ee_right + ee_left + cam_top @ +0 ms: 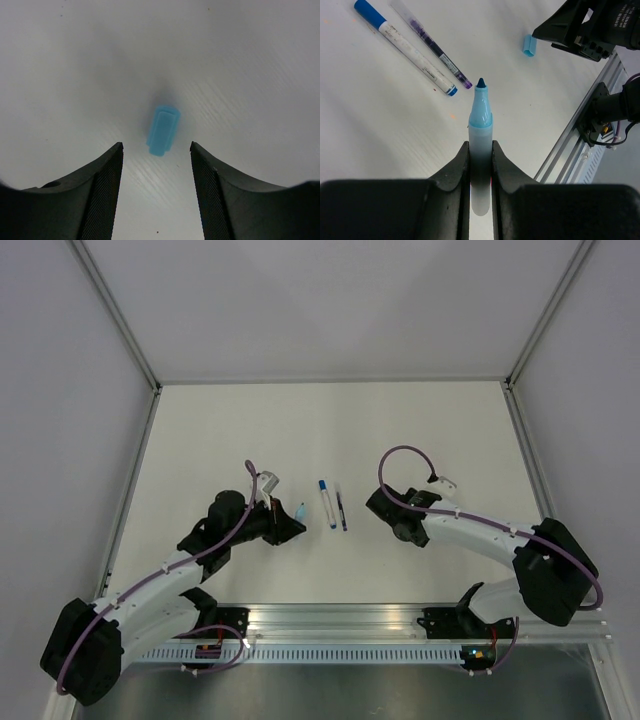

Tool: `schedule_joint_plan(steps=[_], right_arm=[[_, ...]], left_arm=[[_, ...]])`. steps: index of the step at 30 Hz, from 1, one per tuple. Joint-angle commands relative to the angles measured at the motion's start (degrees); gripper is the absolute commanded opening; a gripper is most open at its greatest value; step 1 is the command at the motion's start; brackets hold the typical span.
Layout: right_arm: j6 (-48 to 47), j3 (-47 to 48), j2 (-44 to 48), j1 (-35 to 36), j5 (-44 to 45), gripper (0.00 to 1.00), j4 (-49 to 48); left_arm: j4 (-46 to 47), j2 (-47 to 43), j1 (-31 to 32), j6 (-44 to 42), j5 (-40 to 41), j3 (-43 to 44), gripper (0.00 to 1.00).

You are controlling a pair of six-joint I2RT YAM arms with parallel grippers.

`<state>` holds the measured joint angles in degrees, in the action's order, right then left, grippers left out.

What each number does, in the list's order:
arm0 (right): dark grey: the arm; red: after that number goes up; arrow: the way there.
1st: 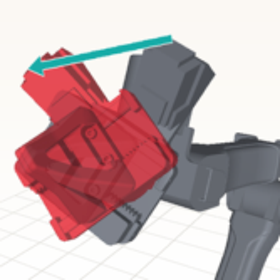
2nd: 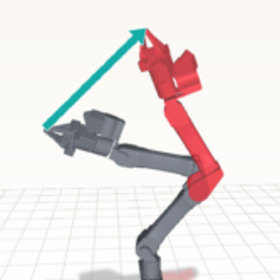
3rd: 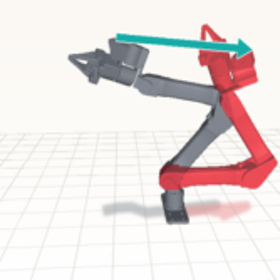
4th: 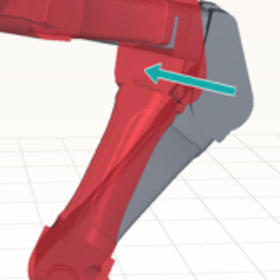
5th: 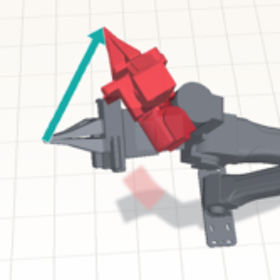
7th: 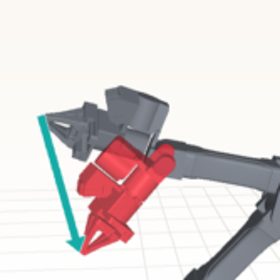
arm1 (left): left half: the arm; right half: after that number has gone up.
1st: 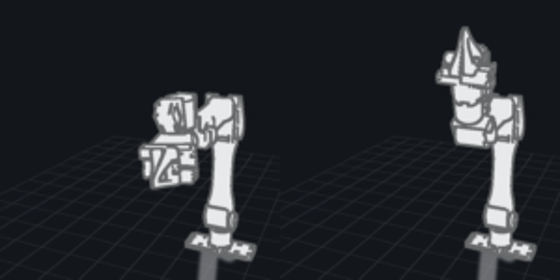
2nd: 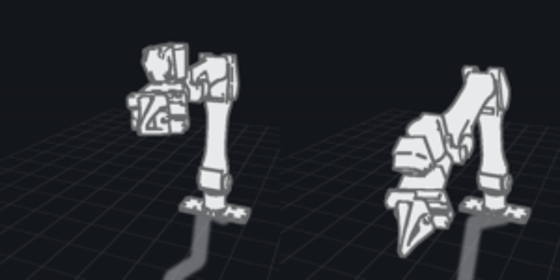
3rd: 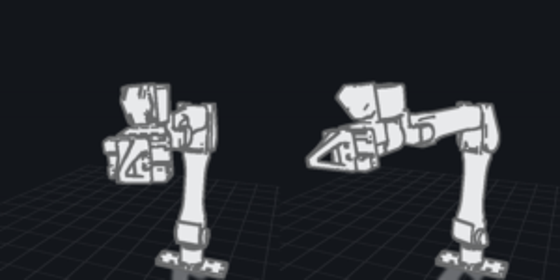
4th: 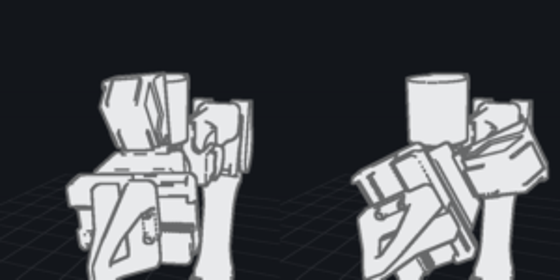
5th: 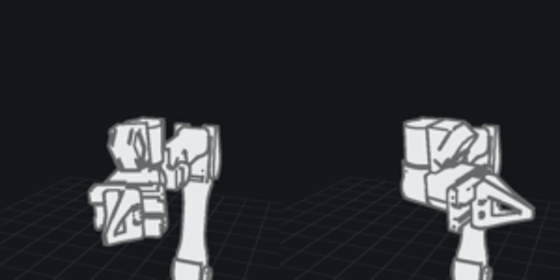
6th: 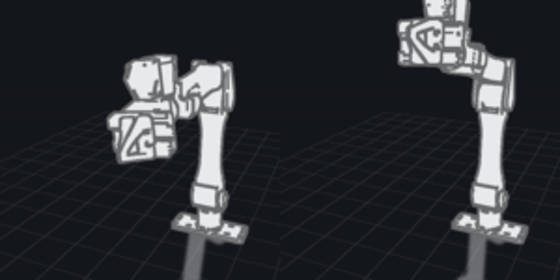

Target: Insert the pens into the pen caps

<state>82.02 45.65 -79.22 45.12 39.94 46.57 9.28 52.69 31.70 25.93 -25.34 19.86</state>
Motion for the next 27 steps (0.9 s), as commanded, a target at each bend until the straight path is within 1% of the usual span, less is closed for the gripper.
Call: schedule_joint_plan(steps=[1, 4, 10, 16, 20, 22, 27], right_arm=[[7.5, 2.0, -1.9, -0.9, -0.4, 0.61, 4.6], [8.3, 1.3, -1.9, -1.6, -1.2, 0.61, 3.5], [9.3, 1.0, -2.9, -3.8, -2.3, 0.61, 3.4], [6.8, -0.6, -4.4, -6.5, -5.5, 0.62, -1.4], [5.4, 0.0, -7.2, -7.3, -7.8, 0.61, -3.8], [6.3, 0.0, -8.5, -7.3, -8.6, 0.6, -4.3], [6.6, 1.7, -15.1, -8.4, -10.9, 0.59, -3.2]], left_arm=[[-0.3, -2.3, 0.3, -2.8, 2.7, 1.2, 0.02], [-0.4, -3.5, 0.3, -3.0, 3.6, 0.8, 0.02], [-0.9, -1.6, 0.3, -3.3, 3.4, 1.6, 0.02], [-1.3, -1.1, 0.3, -3.3, 3.5, 1.9, 0.02], [-1.2, -0.3, 0.4, -3.0, 3.2, 2.0, 0.02], [-1.2, 0.1, 0.3, -2.9, 3.1, 2.1, 0.02], [-1.3, 0.0, 0.3, -3.0, 3.0, 2.2, 0.02]])
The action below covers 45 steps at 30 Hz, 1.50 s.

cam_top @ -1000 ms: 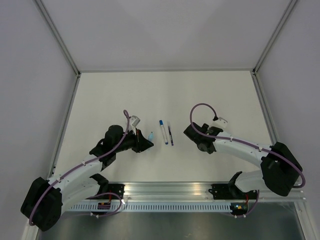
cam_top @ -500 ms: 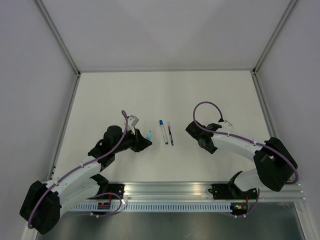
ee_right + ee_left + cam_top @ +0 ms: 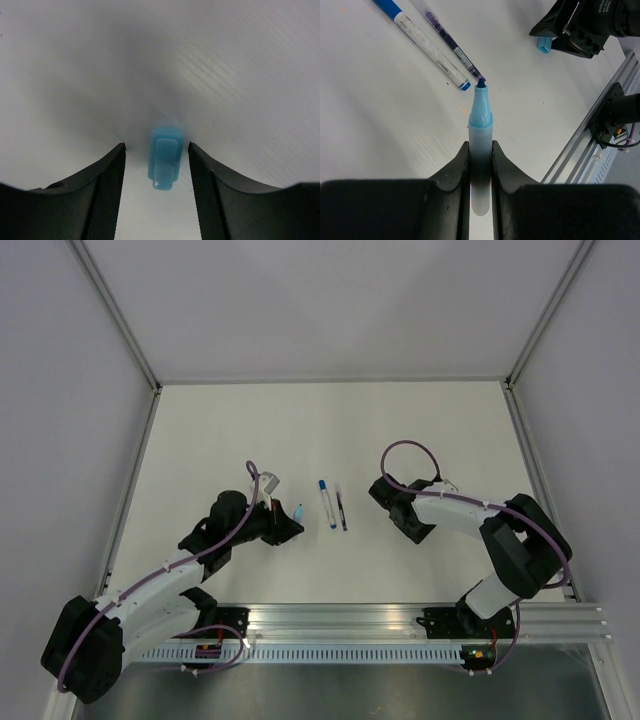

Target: Insert the pens into the pen caps

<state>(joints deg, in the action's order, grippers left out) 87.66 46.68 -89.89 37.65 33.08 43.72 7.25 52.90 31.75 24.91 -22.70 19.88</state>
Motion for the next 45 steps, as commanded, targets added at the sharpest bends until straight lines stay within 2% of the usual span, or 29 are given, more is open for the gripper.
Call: schedule_joint_plan(steps=[1, 6, 12, 15, 17, 20, 21, 22, 28, 34, 38, 39, 42, 45], right_arm=[[0.8, 1.0, -5.2, -1.2, -4.6, 0.57, -0.4], [-1.3, 1.2, -8.9, -2.2, -7.2, 0.45, -2.5], [-3.9, 0.4, -10.8, -2.7, -8.1, 0.38, -5.2], [-5.6, -0.4, -11.1, -2.8, -8.6, 0.25, -7.1], [-7.2, -0.9, -11.1, -2.8, -9.1, 0.21, -8.3], [-11.1, -1.2, -10.4, -2.8, -9.7, 0.1, -11.0], [-11.7, -1.4, -10.1, -2.8, -9.7, 0.03, -11.4], [-13.2, -1.7, -9.3, -2.8, -9.4, 0.0, -11.7], [-19.1, -1.7, -5.0, -2.8, -7.2, 0.0, -13.7], [-32.7, 2.0, 4.0, -2.8, -8.0, 0.0, -18.1], [-40.8, 3.2, 9.6, -2.6, -13.1, 0.0, -24.6], [-43.8, 2.7, 11.9, -2.5, -16.9, 0.0, -26.6], [-47.4, 2.3, 15.3, -1.8, -22.9, 0.0, -33.4], [-49.0, 2.9, 16.8, 1.3, -24.6, 0.0, -37.7]], left_arm=[[0.8, -0.3, 0.2, -2.0, 0.4, 2.2, 0.02], [0.3, -1.5, 0.2, -2.0, 0.9, 2.0, 0.02], [0.1, -2.3, 0.2, -2.0, 1.0, 1.9, 0.02], [0.2, -2.5, 0.2, -2.1, 0.9, 1.8, 0.02], [0.3, -2.7, 0.2, -2.0, 0.7, 1.7, 0.02], [0.8, -2.8, 0.2, -2.0, -0.2, 1.5, 0.02], [1.2, -2.7, 0.2, -2.0, -0.4, 1.4, 0.02], [1.3, -2.6, 0.2, -2.0, -0.6, 1.4, 0.02], [3.6, -2.2, 0.3, -1.5, -4.1, 1.0, 0.02], [8.0, -1.8, 2.3, -0.5, -9.3, 0.4, 0.02], [8.8, -1.9, 3.6, -0.3, -9.6, 0.3, 0.02], [8.8, -1.8, 3.7, -0.2, -9.6, 0.4, 0.02], [8.9, -1.4, 3.7, 0.1, -10.1, 0.6, 0.02], [9.2, -1.4, 3.8, 0.5, -10.0, 0.5, 0.02]])
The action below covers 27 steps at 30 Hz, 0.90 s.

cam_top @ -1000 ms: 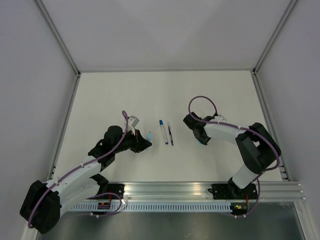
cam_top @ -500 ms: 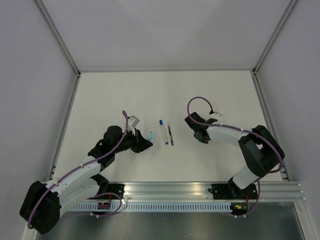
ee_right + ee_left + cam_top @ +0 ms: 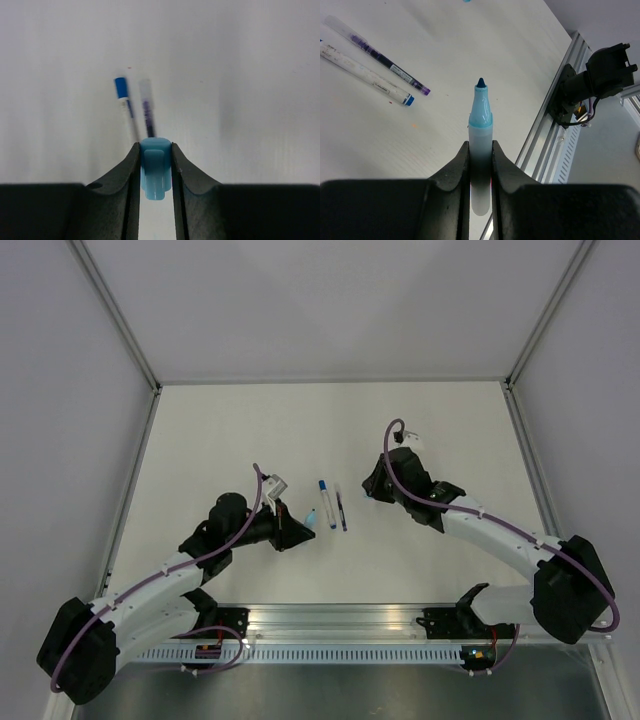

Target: Insert the pens into the pen caps

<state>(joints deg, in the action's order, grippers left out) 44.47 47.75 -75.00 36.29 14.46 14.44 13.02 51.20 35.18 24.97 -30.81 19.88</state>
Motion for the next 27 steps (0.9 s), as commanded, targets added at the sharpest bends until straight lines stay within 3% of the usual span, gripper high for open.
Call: schedule_joint_plan(steps=[1, 11, 27], right_arm=[[-6.6, 2.3, 2.1, 3.6, -6.0, 0.0, -9.4], [-7.5, 5.3, 2.1, 17.4, 1.1, 0.0, -25.2], [-6.2, 5.1, 0.6, 22.5, 6.8, 0.0, -27.4]], left_arm=[[3.8, 0.3, 0.3, 0.9, -2.2, 0.4, 0.02], [7.0, 1.5, 0.3, 3.9, -2.7, -0.2, 0.02], [5.4, -1.8, 0.3, 4.2, 0.7, -0.8, 0.02]])
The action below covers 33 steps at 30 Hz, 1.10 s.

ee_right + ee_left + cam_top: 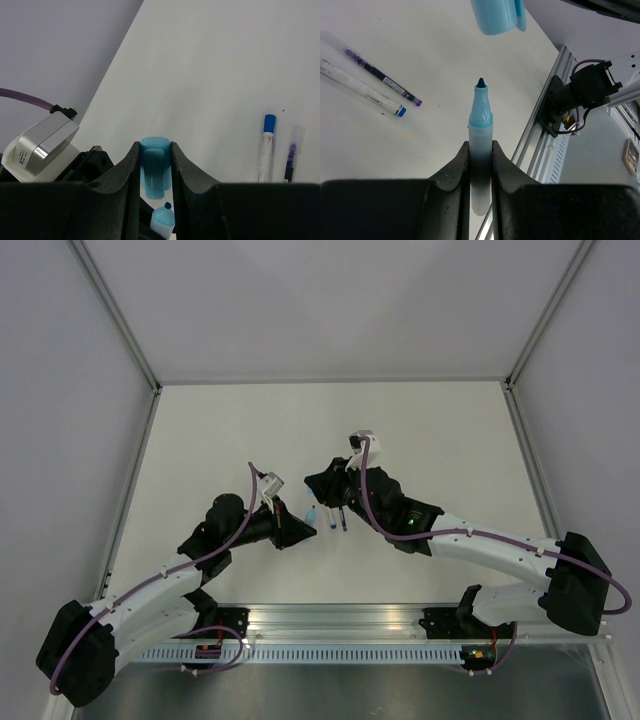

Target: Insert the pens into the pen caps

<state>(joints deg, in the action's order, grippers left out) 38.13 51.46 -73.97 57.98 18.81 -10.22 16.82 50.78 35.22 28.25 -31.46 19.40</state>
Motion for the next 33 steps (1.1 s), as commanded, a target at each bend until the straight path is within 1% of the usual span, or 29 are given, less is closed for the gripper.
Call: schedule_joint_plan(steps=[1, 10, 12, 13, 18, 22, 27, 29, 33], right_arm=[[0.1, 1.3, -0.5, 1.0, 3.2, 0.0, -2.7], [0.5, 0.3, -2.0, 5.9, 6.0, 0.0, -3.8], [0.4, 1.4, -3.3, 7.0, 7.9, 0.0, -2.7], [0.3, 2.1, -3.8, 8.2, 9.4, 0.0, -0.6], [-0.6, 2.2, -5.1, 10.5, 14.6, 0.0, -0.4], [-1.8, 2.7, -5.7, 12.3, 18.4, 0.0, -0.1], [-0.4, 1.9, -6.0, 13.8, 20.0, 0.0, -0.9], [0.1, 1.4, -6.7, 15.4, 21.2, 0.0, -2.8], [0.6, 2.1, -8.9, 18.9, 24.9, 0.0, -3.2]], left_arm=[[1.5, -2.0, 0.2, 1.0, 1.9, -0.3, 0.02], [-1.8, -7.1, 0.3, 0.5, 7.6, -0.9, 0.02], [-2.1, -8.0, 0.3, 0.6, 8.2, -1.0, 0.02], [-2.1, -8.5, 0.3, 0.6, 8.4, -1.1, 0.02], [-4.2, -13.4, 0.2, 0.4, 11.9, -1.9, 0.02], [-4.9, -16.5, 0.3, 0.5, 13.0, -2.6, 0.02], [-5.9, -17.6, 0.3, 0.6, 14.9, -2.6, 0.02], [-6.1, -17.8, 0.3, 0.7, 15.4, -2.6, 0.02], [-6.2, -17.3, 0.3, 0.7, 15.6, -2.5, 0.02]])
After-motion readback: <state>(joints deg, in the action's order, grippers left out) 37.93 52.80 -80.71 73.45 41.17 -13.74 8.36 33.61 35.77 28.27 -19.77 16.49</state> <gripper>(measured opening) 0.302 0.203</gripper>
